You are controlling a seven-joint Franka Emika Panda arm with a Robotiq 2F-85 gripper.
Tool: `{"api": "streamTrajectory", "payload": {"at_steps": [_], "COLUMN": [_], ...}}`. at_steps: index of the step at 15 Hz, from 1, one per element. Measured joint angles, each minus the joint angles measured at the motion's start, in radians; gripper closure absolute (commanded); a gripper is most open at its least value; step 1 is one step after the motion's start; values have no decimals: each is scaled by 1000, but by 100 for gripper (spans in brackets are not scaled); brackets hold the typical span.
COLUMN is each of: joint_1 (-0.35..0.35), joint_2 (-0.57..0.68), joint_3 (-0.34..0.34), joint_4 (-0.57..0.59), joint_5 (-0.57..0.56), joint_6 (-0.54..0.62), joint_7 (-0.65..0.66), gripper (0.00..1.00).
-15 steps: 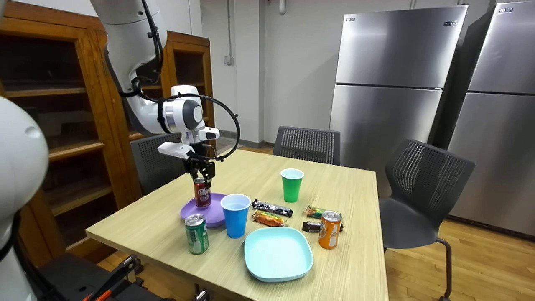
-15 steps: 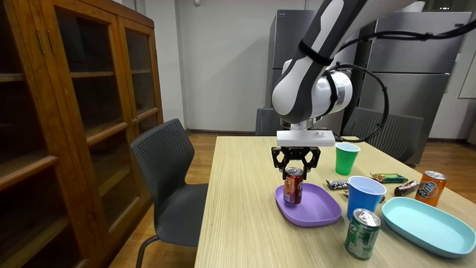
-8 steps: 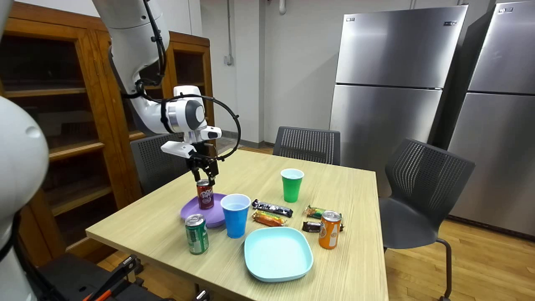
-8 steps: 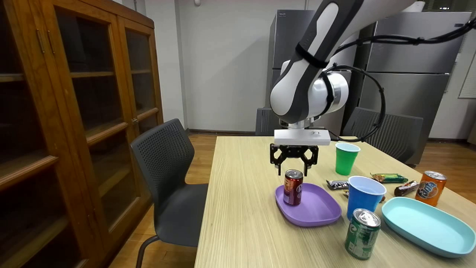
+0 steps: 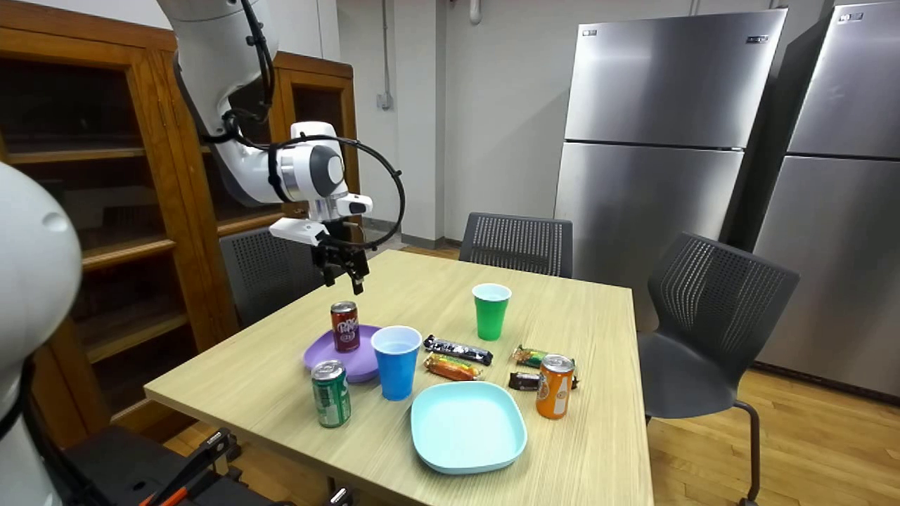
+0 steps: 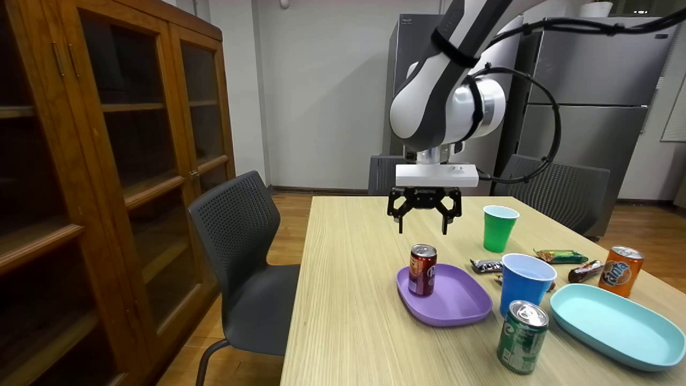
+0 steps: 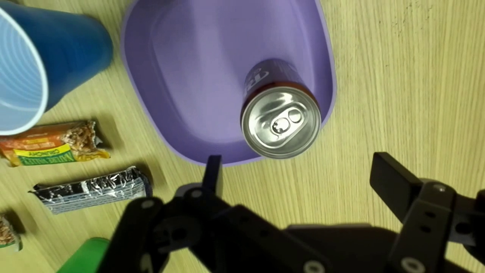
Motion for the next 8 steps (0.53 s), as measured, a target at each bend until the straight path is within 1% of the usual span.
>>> {"api": "streamTrajectory", "payload": {"at_steps": [4,8], "joint_1": [-11,-39], "joint_2": [-101,-195], "joint_3": [13,35], "joint_4": [-57,-144], "joint_5": [0,0], "joint_6": [-54,-68], "joint_7": [-14,-51], "gripper": [0,0]}}
